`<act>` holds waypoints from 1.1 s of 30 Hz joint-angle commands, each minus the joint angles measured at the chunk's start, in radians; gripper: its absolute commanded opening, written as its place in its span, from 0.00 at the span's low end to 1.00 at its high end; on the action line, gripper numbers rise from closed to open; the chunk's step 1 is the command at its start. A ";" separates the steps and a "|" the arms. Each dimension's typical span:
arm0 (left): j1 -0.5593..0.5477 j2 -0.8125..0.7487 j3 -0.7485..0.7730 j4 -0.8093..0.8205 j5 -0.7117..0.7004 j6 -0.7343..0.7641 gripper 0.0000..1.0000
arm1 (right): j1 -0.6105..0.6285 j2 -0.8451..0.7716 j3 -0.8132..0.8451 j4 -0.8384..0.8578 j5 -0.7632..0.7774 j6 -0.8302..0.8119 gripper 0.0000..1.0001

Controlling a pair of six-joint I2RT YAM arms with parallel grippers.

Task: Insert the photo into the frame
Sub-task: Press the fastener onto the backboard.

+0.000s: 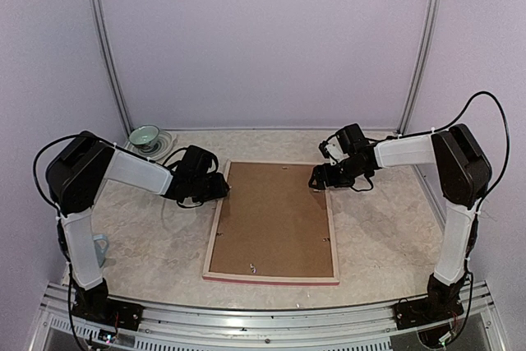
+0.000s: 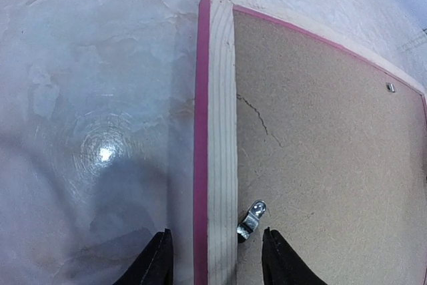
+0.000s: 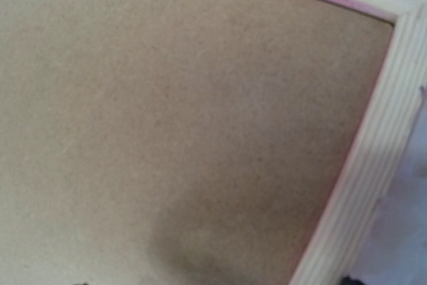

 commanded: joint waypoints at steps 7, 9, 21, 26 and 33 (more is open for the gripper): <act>-0.007 0.037 0.055 -0.007 0.030 0.035 0.46 | 0.001 0.015 -0.016 0.022 -0.035 0.013 0.80; -0.008 0.055 0.071 -0.028 0.022 0.037 0.45 | 0.002 0.014 -0.016 0.022 -0.035 0.013 0.80; -0.006 0.068 0.067 -0.046 -0.036 0.036 0.28 | 0.002 0.017 -0.017 0.024 -0.036 0.010 0.80; -0.006 0.068 0.063 -0.046 -0.044 0.034 0.21 | 0.002 0.015 -0.020 0.025 -0.035 0.010 0.80; -0.006 0.065 0.057 -0.038 -0.043 0.030 0.22 | 0.002 0.015 -0.021 0.024 -0.033 0.011 0.80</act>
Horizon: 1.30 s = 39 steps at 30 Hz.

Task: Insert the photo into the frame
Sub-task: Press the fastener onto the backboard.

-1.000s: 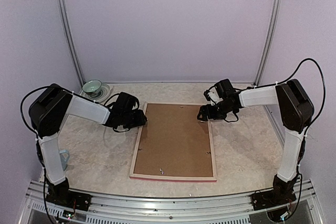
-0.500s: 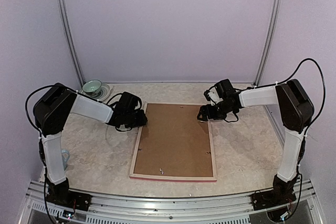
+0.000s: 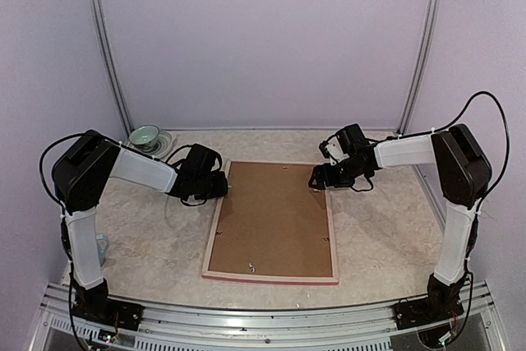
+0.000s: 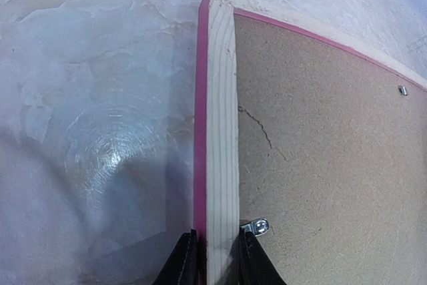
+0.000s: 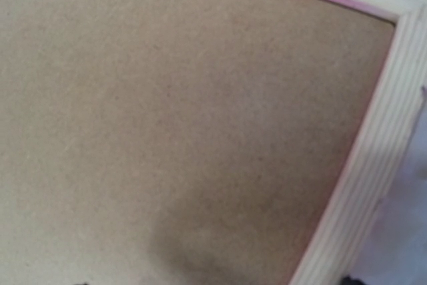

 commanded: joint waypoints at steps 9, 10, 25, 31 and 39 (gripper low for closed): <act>0.005 -0.079 -0.053 0.037 -0.024 -0.014 0.41 | 0.002 0.004 -0.013 0.005 -0.021 0.003 0.80; 0.006 -0.089 -0.057 0.040 -0.031 -0.015 0.41 | 0.001 0.003 -0.013 0.005 -0.019 0.003 0.80; -0.003 -0.038 -0.020 0.013 0.008 -0.009 0.39 | 0.001 -0.001 -0.008 -0.001 -0.021 0.006 0.81; -0.001 -0.003 -0.005 -0.002 -0.013 -0.006 0.33 | 0.002 0.003 -0.002 -0.004 -0.026 0.006 0.81; -0.001 0.024 0.010 0.000 -0.016 -0.007 0.30 | 0.001 0.004 0.003 -0.014 -0.021 0.000 0.81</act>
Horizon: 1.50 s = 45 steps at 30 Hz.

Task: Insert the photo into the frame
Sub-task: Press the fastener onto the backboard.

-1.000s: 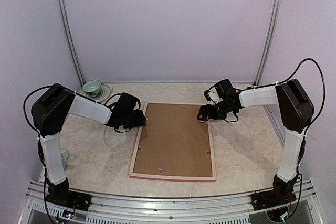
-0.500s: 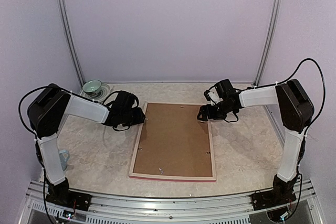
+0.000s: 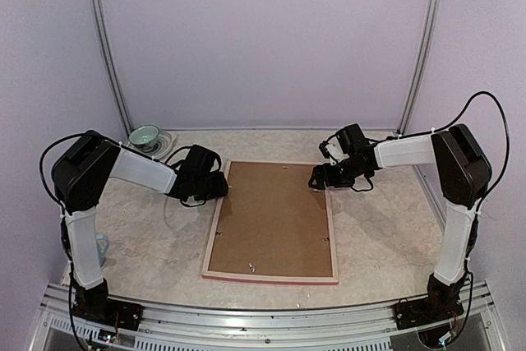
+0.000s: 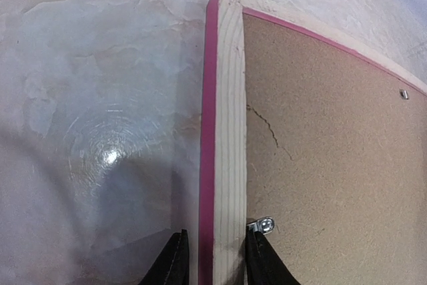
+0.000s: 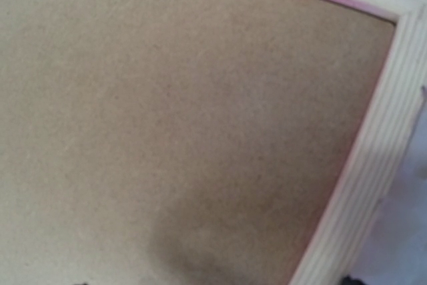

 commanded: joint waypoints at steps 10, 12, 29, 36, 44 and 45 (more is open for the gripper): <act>-0.001 0.036 0.024 -0.022 -0.028 0.002 0.26 | 0.001 0.002 0.008 -0.017 -0.020 -0.001 0.81; -0.001 0.033 0.021 -0.022 -0.032 0.001 0.26 | 0.002 0.000 0.006 -0.016 -0.019 -0.001 0.81; -0.023 -0.110 -0.075 -0.013 -0.014 -0.073 0.66 | 0.001 -0.067 -0.008 -0.088 0.087 -0.048 0.81; -0.024 -0.191 -0.134 -0.010 -0.057 -0.090 0.77 | -0.003 -0.026 0.031 -0.097 0.113 -0.053 0.75; -0.024 -0.190 -0.156 0.002 -0.044 -0.104 0.89 | -0.007 0.013 0.072 -0.106 0.109 -0.053 0.63; -0.024 -0.187 -0.157 0.004 -0.042 -0.104 0.89 | -0.007 0.017 0.074 -0.108 0.109 -0.053 0.62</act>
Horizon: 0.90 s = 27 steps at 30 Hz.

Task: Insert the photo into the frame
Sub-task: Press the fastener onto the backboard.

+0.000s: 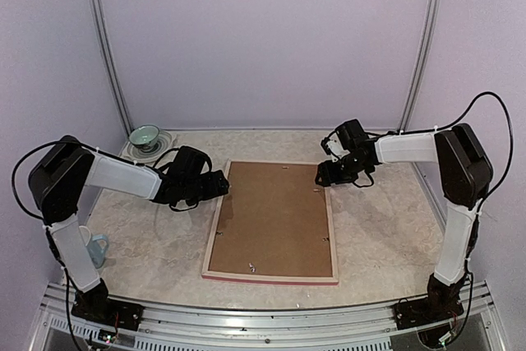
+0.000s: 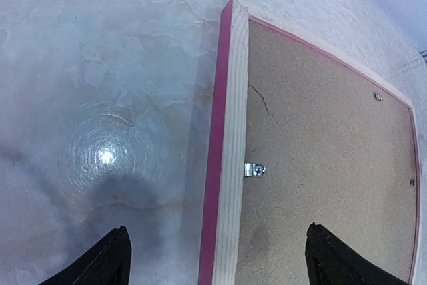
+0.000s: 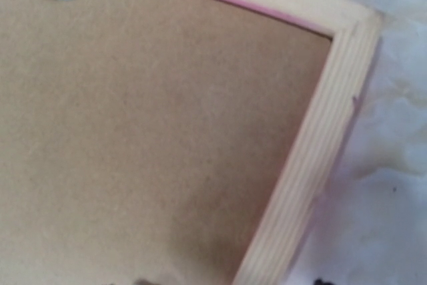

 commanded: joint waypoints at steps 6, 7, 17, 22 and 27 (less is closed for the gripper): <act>-0.004 0.006 -0.021 0.023 0.011 -0.011 0.87 | -0.006 0.048 0.031 -0.021 0.010 -0.005 0.60; -0.004 0.008 -0.022 0.025 0.010 -0.010 0.87 | -0.006 0.050 0.030 -0.021 0.009 -0.006 0.59; -0.004 0.020 -0.031 0.036 0.020 -0.010 0.86 | -0.006 0.073 0.032 -0.022 -0.012 -0.012 0.58; -0.005 0.023 -0.032 0.041 0.023 -0.012 0.85 | -0.005 0.078 0.022 -0.018 -0.020 -0.018 0.59; -0.006 0.029 -0.033 0.045 0.028 -0.016 0.85 | -0.003 0.088 0.021 -0.021 -0.007 -0.019 0.60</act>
